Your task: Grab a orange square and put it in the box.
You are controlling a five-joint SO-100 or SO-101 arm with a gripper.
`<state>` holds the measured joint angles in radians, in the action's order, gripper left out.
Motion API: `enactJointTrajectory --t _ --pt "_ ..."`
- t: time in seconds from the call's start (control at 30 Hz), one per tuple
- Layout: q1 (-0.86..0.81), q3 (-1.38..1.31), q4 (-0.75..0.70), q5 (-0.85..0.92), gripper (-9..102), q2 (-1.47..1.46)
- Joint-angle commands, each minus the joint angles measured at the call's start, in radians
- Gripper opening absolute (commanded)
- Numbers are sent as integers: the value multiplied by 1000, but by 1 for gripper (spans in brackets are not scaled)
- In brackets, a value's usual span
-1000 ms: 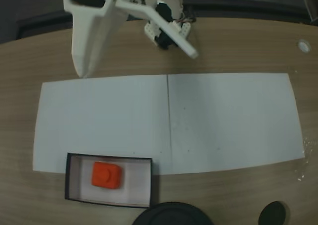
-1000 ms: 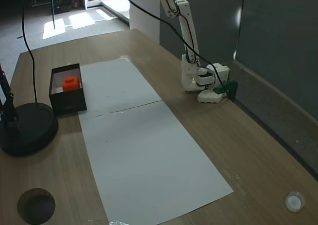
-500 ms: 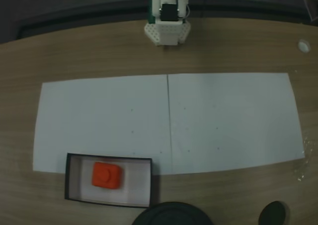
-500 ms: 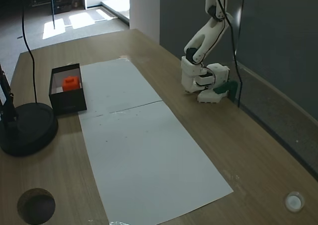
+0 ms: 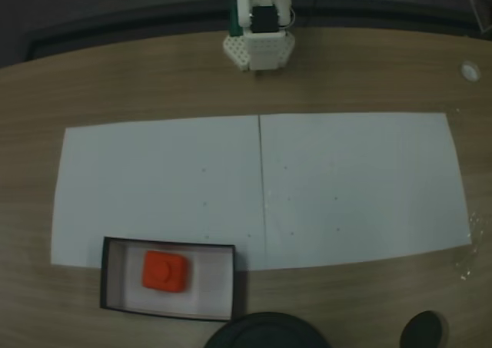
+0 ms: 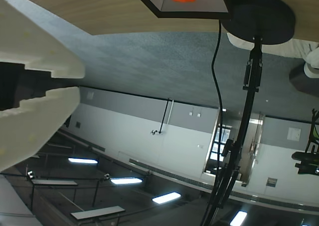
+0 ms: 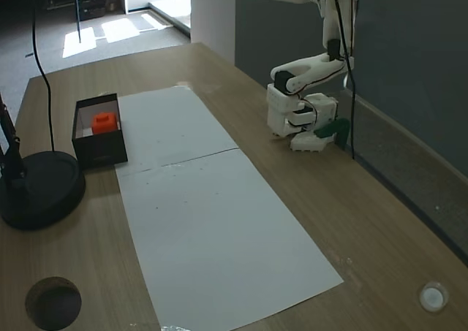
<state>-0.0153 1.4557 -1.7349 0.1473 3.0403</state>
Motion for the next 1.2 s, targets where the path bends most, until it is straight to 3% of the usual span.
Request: enactJointTrajectory --t 0.0,0.23,0.47,0.8,1.17 --pt "5 94 18 20 0 57" --pt "3 302 167 12 0 258" --pt "3 506 186 20 0 434" --pt "14 795 193 11 0 437" --pt "26 1187 356 15 0 437"
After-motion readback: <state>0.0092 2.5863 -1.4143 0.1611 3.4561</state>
